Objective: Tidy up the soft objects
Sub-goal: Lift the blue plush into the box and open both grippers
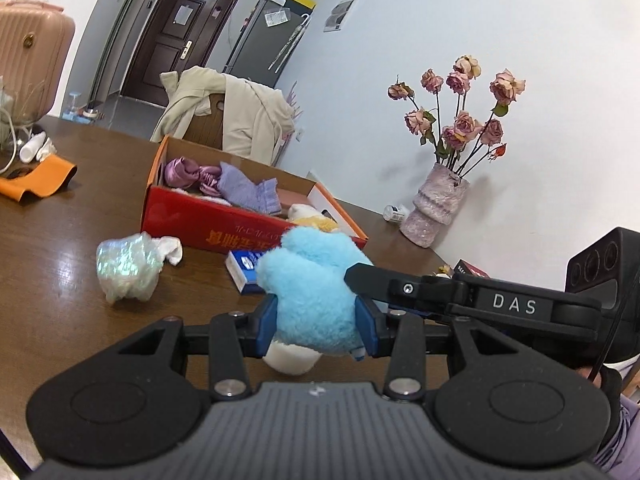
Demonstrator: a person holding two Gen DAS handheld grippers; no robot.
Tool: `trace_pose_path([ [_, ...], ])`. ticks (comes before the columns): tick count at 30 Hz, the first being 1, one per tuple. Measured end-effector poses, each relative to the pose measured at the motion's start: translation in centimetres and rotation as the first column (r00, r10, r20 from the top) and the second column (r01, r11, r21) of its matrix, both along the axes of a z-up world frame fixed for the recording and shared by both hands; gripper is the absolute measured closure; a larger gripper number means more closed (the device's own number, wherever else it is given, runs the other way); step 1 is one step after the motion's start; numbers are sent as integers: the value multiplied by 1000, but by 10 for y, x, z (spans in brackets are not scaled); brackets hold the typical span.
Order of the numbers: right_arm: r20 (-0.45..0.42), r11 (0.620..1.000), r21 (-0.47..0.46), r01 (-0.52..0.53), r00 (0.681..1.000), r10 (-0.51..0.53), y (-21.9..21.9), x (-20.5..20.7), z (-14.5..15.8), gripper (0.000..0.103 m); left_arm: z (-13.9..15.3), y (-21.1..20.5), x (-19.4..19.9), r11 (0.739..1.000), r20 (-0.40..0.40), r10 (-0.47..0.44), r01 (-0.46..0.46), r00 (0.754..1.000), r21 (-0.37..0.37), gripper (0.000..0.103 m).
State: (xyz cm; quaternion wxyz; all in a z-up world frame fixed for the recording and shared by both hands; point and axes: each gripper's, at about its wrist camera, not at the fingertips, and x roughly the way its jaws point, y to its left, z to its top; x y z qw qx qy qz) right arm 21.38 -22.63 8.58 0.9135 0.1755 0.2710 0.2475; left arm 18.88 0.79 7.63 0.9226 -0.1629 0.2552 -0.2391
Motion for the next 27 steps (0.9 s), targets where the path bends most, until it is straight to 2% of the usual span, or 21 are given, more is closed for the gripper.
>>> trace_pose_path([
  [3,21,1000,0,2,1000,-2,2,24,8,68,12,1,26,1000,-2,-8,8,1000,10,61],
  [7,58,1000,27,5,998,-7,4,80,28,68,37,10,86,1000,11,-27,27,1000,13,61],
  [13,-37,999,44,11,999,-10,14,203,30,69,44,23,201,999,-78,-18,21,997,34,61],
  [17,-140,998,57,11,990,-3,24,280,7,69,30,29,272,999,-159,19,-12,987,47,61],
  [21,-246,1000,7,4,969,-2,39,337,-30,69,-1,31,325,995,-247,57,-33,967,97,61],
  [24,-302,998,-63,14,953,-32,53,361,-56,70,-23,27,342,975,-263,112,-54,958,217,63],
  [27,-345,989,-146,-25,938,-27,68,367,-74,75,-23,28,334,968,-201,104,-53,974,244,65],
])
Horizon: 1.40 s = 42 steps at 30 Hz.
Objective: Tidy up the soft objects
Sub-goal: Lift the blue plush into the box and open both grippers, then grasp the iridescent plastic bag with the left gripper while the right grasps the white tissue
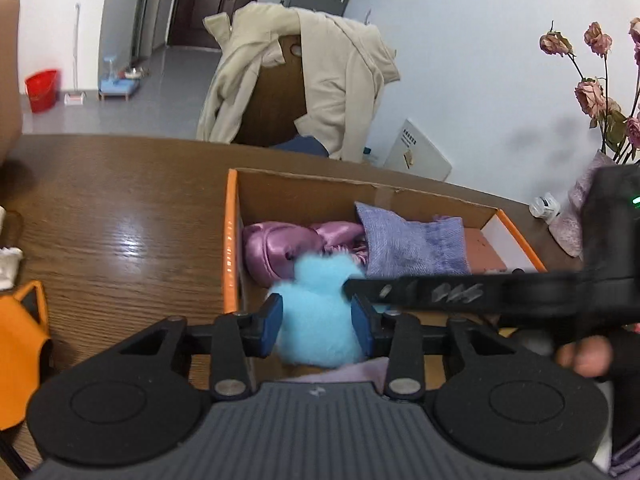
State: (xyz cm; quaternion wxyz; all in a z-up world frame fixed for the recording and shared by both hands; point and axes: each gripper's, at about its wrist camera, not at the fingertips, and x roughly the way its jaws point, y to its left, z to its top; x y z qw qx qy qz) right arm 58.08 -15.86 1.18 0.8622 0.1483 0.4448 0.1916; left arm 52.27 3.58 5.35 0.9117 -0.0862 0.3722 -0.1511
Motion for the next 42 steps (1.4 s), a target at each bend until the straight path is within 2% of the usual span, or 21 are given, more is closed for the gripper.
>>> trace_pose_path([
  [3,-12,999,4,-43,999,43,4,1,2,76,13,3,-15,999,87,-6,2,996,37,64],
  [5,-35,997,16,-74,997,75,6,1,1,76,21,4,-20,999,123,2,-9,992,52,59],
  [9,2,997,-19,-68,998,68,11,-7,12,71,32,8,-27,998,114,26,-31,993,48,58],
  [14,134,998,-41,-55,989,60,-2,-47,68,69,62,16,-58,997,159,44,-52,986,51,56],
  [21,321,990,-129,-49,943,88,-41,-139,154,59,115,24,-136,996,272,43,-62,961,61,46],
  [24,368,992,-123,-25,927,69,-67,-182,175,51,131,26,-172,996,307,45,-66,950,58,41],
  [26,388,993,-117,-21,919,65,-78,-206,181,50,136,25,-194,996,322,51,-74,945,58,41],
  [30,442,990,-139,16,896,47,-88,-255,182,49,140,18,-235,995,342,61,-85,938,56,40],
  [32,475,989,-145,36,879,38,-91,-281,175,44,134,15,-260,995,366,58,-82,929,50,34],
  [36,550,980,-184,79,834,36,-94,-346,147,40,101,6,-314,990,378,95,-126,921,59,34],
  [39,581,976,-198,85,812,47,-95,-390,122,34,74,0,-358,988,398,96,-136,912,72,29],
  [42,580,983,-164,83,814,28,-96,-427,97,28,51,0,-392,988,382,104,-138,918,63,25],
])
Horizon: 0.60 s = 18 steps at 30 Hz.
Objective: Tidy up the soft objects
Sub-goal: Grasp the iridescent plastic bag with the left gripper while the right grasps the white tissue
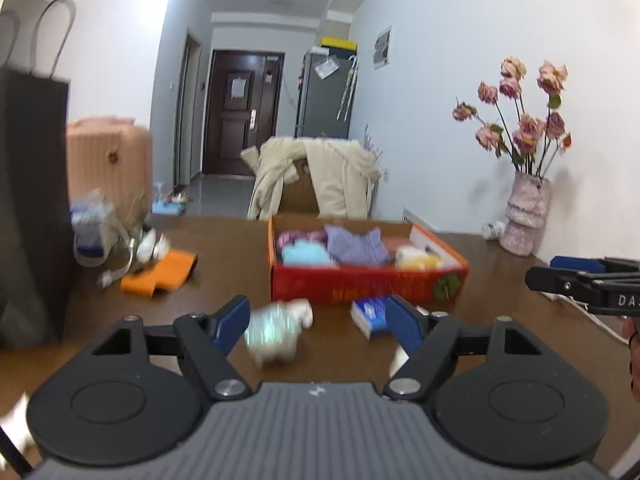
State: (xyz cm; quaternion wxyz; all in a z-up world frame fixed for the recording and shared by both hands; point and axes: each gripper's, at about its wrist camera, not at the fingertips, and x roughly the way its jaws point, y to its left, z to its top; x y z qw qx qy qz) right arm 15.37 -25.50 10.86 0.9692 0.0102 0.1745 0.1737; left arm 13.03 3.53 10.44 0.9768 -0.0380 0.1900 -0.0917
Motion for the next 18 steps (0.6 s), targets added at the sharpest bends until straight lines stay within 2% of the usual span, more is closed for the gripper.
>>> trace_pose_path([
  [4,0,1000,5,28,1000,-28,1,-39,-30,28,-19,3,-26,1000,-39,3,-4,999,-26,23],
  [6,-20,999,24,31,999,-30,3,-52,-45,27,-28,2,-35,1000,-44,6,-7,999,-15,22],
  [8,-51,1000,-3,11,999,-11,8,-61,-58,27,-38,1,-35,1000,-63,-6,5,998,-13,22],
  [12,-81,999,-29,27,996,-29,17,-62,-69,27,-53,2,-24,1000,-115,11,-14,993,-24,22],
  [18,-98,998,-36,60,993,-63,21,-48,-71,27,-62,12,-17,998,-134,-1,-7,991,-64,22],
])
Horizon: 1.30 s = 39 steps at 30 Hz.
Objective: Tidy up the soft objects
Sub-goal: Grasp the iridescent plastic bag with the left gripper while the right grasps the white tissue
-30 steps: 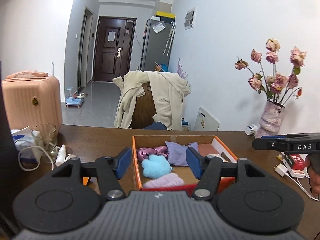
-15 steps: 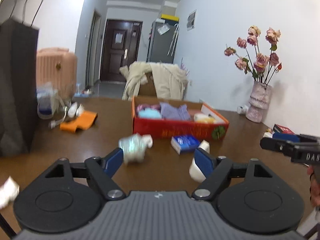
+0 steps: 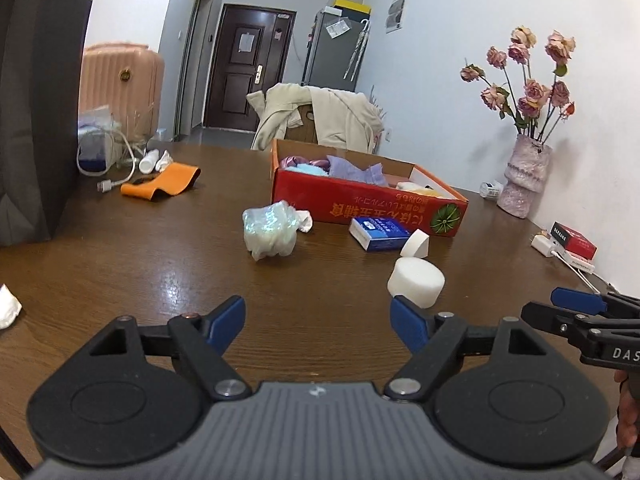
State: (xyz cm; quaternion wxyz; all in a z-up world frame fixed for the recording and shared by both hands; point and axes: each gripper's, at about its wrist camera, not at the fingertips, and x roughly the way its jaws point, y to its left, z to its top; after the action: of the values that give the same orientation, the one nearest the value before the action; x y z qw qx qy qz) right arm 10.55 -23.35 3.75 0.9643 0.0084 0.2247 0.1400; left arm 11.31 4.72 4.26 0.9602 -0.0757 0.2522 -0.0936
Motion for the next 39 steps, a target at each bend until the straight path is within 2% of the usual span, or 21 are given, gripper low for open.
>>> trace_pose_path([
  [6,-11,1000,16,12,1000,-12,5,26,2,28,-8,3,31,1000,-32,10,-11,999,-17,22],
  [12,-11,1000,14,12,1000,-12,18,76,15,29,-2,0,102,998,-14,60,-60,998,24,22],
  [15,-10,1000,13,-12,1000,12,30,110,23,29,-6,-1,135,997,-9,53,-52,999,58,22],
  [16,-11,1000,7,-19,1000,19,35,121,25,29,-9,-2,145,996,-22,50,-48,999,70,26],
  [18,-27,999,-6,-42,999,42,50,147,26,30,-18,2,164,995,-56,59,-54,997,80,43],
  [19,-43,998,-14,-56,998,56,58,159,25,30,-22,5,170,996,-75,54,-49,996,75,59],
  [20,-68,997,-29,-74,995,72,68,171,24,30,-25,11,173,997,-85,53,-48,995,55,68],
  [22,-102,990,-72,-124,988,116,93,195,20,30,-27,26,173,998,-82,66,-66,994,4,69],
  [26,-162,969,-139,-204,970,181,143,233,10,30,-23,57,166,981,-47,181,-184,982,-60,69],
  [29,-212,951,-193,-244,956,202,177,257,-3,30,-29,72,169,965,-53,257,-259,965,-42,69],
  [32,-274,948,-189,-255,941,198,193,276,-17,32,-28,69,169,970,-38,240,-241,970,-22,69],
  [33,-294,948,-194,-253,937,190,196,281,-22,33,-27,67,169,975,-36,221,-222,975,-31,69],
  [34,-310,946,-201,-255,933,185,198,284,-26,40,-27,66,169,977,-39,212,-213,977,-31,69],
  [36,-330,950,-179,-255,926,186,197,285,-32,69,-28,63,168,978,-45,206,-207,978,-24,69],
  [37,-322,948,-180,-261,927,194,197,282,-32,70,-29,62,167,978,-46,205,-206,978,-23,69],
  [39,-312,945,-187,-269,928,203,194,276,-30,79,-29,61,167,980,-41,195,-196,980,-23,70],
])
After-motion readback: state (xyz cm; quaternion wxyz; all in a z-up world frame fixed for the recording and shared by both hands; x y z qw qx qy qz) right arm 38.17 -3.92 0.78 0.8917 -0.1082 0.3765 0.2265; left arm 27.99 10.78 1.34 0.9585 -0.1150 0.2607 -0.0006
